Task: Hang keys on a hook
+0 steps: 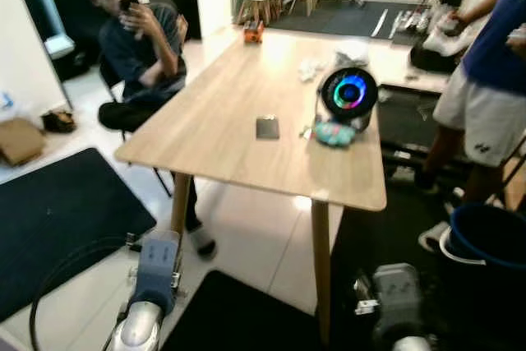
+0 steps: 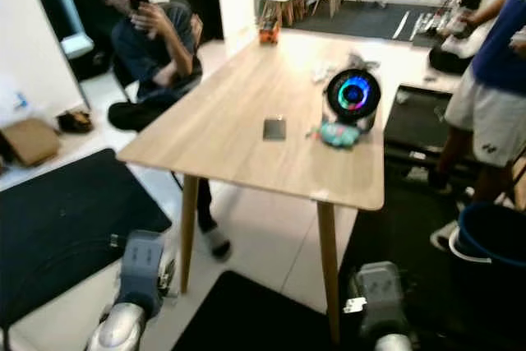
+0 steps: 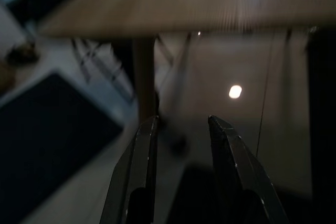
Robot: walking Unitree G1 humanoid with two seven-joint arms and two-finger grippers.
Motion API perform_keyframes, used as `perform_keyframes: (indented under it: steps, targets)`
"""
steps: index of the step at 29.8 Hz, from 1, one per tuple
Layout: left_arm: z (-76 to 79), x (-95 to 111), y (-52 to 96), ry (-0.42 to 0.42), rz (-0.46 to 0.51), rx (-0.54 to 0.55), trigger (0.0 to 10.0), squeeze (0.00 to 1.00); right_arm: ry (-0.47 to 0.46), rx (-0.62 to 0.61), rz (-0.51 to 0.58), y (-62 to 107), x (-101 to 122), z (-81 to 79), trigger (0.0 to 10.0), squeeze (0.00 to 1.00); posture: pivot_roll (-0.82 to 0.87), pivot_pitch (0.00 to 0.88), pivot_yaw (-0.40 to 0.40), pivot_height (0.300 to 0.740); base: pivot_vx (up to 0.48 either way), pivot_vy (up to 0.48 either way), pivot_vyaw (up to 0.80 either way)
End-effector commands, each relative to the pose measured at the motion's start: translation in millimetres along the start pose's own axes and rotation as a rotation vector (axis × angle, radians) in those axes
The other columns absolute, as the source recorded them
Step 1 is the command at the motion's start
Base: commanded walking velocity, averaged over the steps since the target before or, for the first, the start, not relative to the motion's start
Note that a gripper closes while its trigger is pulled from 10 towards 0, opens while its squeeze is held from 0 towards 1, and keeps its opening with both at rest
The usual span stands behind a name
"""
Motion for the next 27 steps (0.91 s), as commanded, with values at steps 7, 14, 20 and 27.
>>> perform_keyframes:
  steps: [7,14,20,27]
  targets:
    - [-14.8,30,-8.9,-0.009,0.077,0.005,10.0,0.00,-0.014,0.022,0.059,-3.3,19,-4.3,10.0,0.00,0.05,0.109,0.060,0.740,0.350,0.000,-0.42]
    - [-2.5,51,-11.6,0.033,0.131,-0.024,10.0,0.00,-0.013,0.029,0.087,-3.0,27,-7.7,10.0,0.00,0.05,0.108,0.067,0.740,0.349,0.000,-0.43]
    - [-0.1,86,-15.2,0.088,0.212,-0.043,10.0,0.00,-0.014,0.026,0.075,0.0,26,-7.9,10.0,0.00,0.05,0.110,0.070,0.740,0.356,0.000,-0.43]
    - [8.9,99,-15.2,0.078,0.247,-0.067,10.0,0.00,-0.014,0.025,0.072,0.6,27,-8.4,10.0,0.00,0.04,0.112,0.075,0.740,0.352,0.000,-0.43]
Point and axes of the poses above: a point about 5 cm out from each wrist's last joint towards the gripper, its own y axis pointing back from the gripper into the wrist, its own x axis along the axis of the wrist's last joint, z = x × y, the point moved 2 cm from there along -y, pointing out of the wrist towards the gripper, and after that the axes turned 4 degrees about -y, right-handed, at the moved point
